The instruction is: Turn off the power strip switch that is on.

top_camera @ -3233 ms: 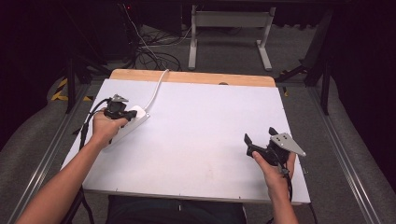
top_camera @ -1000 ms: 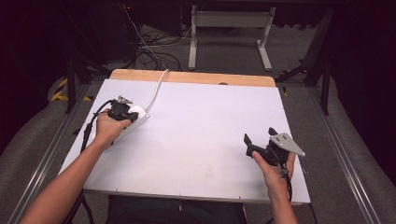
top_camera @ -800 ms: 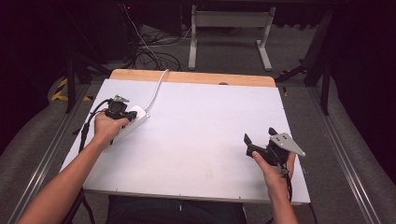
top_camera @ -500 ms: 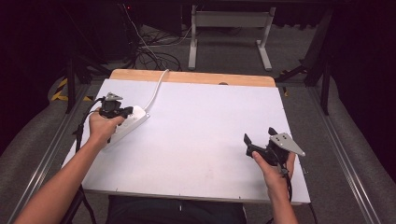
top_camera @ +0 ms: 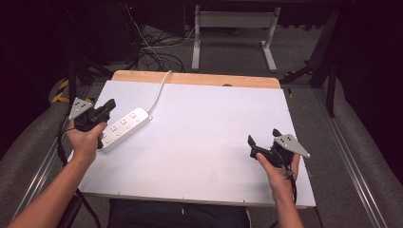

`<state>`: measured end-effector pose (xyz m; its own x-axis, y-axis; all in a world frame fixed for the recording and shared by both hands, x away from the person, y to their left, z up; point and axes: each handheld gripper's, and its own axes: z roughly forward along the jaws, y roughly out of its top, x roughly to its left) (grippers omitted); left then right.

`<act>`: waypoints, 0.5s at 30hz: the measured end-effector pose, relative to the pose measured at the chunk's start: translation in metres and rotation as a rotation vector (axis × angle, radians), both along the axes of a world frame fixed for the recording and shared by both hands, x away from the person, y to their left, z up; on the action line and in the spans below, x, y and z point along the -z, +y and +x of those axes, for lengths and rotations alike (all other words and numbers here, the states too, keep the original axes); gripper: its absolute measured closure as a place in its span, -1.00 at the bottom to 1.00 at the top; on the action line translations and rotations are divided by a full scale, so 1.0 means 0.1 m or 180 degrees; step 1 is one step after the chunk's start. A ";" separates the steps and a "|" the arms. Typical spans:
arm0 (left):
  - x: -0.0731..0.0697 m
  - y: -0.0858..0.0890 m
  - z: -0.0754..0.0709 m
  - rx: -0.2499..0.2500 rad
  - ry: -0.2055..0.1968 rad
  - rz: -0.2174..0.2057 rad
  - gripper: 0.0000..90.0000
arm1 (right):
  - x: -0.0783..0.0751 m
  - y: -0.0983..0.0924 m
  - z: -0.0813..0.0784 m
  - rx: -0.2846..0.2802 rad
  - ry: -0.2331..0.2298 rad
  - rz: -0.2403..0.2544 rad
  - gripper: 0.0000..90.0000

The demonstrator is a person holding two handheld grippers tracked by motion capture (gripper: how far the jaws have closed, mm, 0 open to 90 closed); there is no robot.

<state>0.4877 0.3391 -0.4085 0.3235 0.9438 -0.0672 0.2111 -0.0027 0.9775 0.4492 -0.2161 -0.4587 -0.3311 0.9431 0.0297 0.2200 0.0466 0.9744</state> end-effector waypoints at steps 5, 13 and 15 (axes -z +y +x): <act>-0.02 0.03 -0.29 -0.0206 -0.0221 -0.0022 1.00 | 0.00 0.02 0.02 -0.0023 0.0005 0.0000 -0.86; 0.01 0.18 -0.47 -0.0466 -0.0180 -0.0216 1.00 | -0.01 0.02 0.01 -0.0003 -0.0009 0.0001 -0.86; 0.02 0.20 -0.45 -0.0486 -0.0127 -0.0238 1.00 | -0.01 0.02 0.01 0.0000 -0.0009 0.0002 -0.86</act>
<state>0.4431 0.3590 -0.4106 0.1806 0.9750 -0.1292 0.1645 0.0996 0.9813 0.4501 -0.2145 -0.4579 -0.3313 0.9431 0.0294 0.2173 0.0459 0.9750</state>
